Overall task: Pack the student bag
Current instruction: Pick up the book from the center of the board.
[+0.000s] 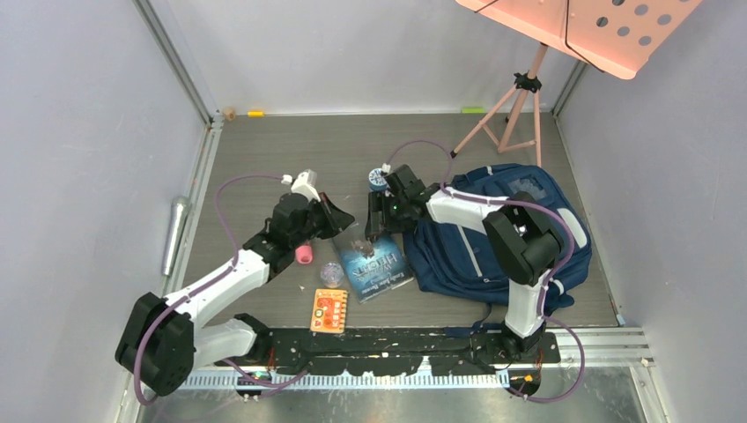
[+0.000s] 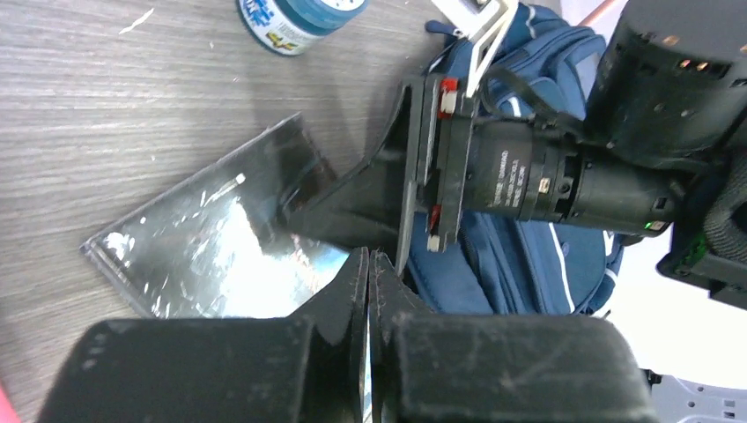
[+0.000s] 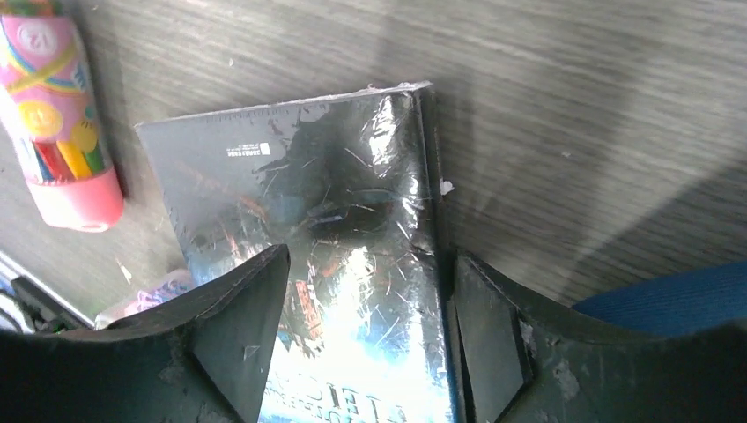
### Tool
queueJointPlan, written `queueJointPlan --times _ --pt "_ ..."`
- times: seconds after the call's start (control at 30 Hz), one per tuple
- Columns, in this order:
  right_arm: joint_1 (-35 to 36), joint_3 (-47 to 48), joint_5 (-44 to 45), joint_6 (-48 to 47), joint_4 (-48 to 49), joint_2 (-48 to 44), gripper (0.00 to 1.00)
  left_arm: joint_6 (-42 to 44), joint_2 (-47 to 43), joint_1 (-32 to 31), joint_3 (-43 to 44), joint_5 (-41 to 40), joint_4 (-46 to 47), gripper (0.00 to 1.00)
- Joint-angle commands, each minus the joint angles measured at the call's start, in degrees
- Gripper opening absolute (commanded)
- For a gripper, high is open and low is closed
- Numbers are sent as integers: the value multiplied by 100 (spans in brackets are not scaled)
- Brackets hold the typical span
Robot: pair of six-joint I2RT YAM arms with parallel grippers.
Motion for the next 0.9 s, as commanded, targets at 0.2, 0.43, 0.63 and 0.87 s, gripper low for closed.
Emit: queueJointPlan --times 0.2,0.43,0.63,0.87 --pt "-30 -489 -290 -285 76 -625 79 279 87 57 327 -306 -726 7" --pt "-30 -707 -75 -377 11 -703 79 208 507 232 195 -707 -1432 49" --pt "-30 -801 -115 -356 116 -744 79 142 988 379 134 -563 -1001 62" --pt "-17 -771 -343 -309 220 -573 76 28 1804 409 341 -173 -744 68"
